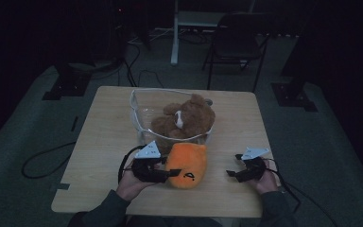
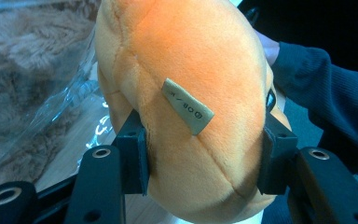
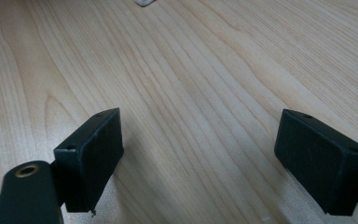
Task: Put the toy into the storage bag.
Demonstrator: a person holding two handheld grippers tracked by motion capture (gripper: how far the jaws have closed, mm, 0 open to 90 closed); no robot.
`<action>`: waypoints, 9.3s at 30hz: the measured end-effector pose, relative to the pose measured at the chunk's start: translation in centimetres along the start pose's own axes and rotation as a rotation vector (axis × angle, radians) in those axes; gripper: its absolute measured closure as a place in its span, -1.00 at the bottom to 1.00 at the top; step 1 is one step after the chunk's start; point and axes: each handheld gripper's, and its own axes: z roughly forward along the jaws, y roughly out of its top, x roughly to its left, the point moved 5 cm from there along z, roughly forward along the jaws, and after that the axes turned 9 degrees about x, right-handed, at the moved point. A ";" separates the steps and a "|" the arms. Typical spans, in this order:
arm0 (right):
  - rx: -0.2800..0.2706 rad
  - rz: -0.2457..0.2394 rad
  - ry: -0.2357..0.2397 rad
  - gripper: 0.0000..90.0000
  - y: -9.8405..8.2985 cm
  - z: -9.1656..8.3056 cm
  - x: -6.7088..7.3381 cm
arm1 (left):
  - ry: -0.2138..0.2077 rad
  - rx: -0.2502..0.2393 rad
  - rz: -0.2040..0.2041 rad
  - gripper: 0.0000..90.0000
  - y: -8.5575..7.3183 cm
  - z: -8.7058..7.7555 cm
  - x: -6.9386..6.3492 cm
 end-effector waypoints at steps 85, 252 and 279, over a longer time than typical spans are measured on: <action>0.000 -0.003 -0.001 -0.68 0.0 0.0 0.0 | 0.062 -0.192 0.059 0.07 4.9 -6.5 0.1; -0.001 -0.003 0.000 -0.67 0.0 0.0 0.0 | 0.333 -0.252 -0.061 0.07 6.7 -9.5 12.2; -0.001 -0.003 0.000 -0.67 0.0 0.0 0.0 | 0.359 -0.194 -0.044 0.06 6.1 -8.1 12.2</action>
